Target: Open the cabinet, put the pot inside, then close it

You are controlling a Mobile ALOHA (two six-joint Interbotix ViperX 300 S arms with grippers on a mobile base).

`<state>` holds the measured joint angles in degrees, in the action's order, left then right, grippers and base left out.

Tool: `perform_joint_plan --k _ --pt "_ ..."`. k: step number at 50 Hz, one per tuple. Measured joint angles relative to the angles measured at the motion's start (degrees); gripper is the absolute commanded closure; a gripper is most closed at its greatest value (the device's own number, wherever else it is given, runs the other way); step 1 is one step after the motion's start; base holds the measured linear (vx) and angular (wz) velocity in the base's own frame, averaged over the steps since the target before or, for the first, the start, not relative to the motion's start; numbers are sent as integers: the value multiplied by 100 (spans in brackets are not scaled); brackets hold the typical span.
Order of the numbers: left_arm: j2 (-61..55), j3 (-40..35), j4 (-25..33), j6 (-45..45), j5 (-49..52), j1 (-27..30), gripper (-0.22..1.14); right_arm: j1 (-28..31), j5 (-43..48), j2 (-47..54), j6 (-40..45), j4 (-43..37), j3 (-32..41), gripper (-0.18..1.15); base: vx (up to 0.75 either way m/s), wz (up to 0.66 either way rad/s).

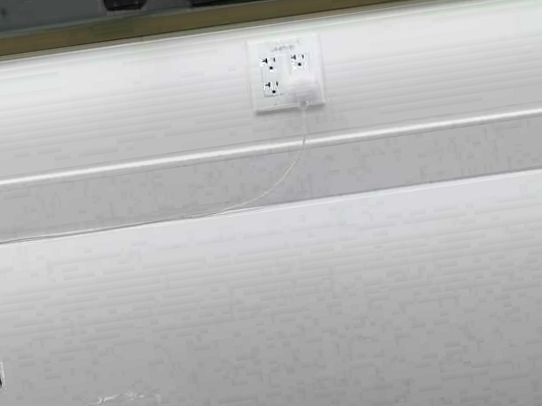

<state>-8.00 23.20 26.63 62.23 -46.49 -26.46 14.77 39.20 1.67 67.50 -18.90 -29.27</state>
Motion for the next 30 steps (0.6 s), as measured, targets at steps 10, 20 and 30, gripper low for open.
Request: perform_joint_plan --k 10,20,30 --pt "149 185 18 0 -79 97 -9 -193 0 -176 -9 202 -149 -6 0 0" --pt "580 853 -105 -211 -202 105 6 -334 -9 -712 -141 1116 -729 -4 0 0" --pt "1134 1740 -158 -1055 -413 132 53 -598 -62 -1415 -1169 1547 -1450 16 0 0"
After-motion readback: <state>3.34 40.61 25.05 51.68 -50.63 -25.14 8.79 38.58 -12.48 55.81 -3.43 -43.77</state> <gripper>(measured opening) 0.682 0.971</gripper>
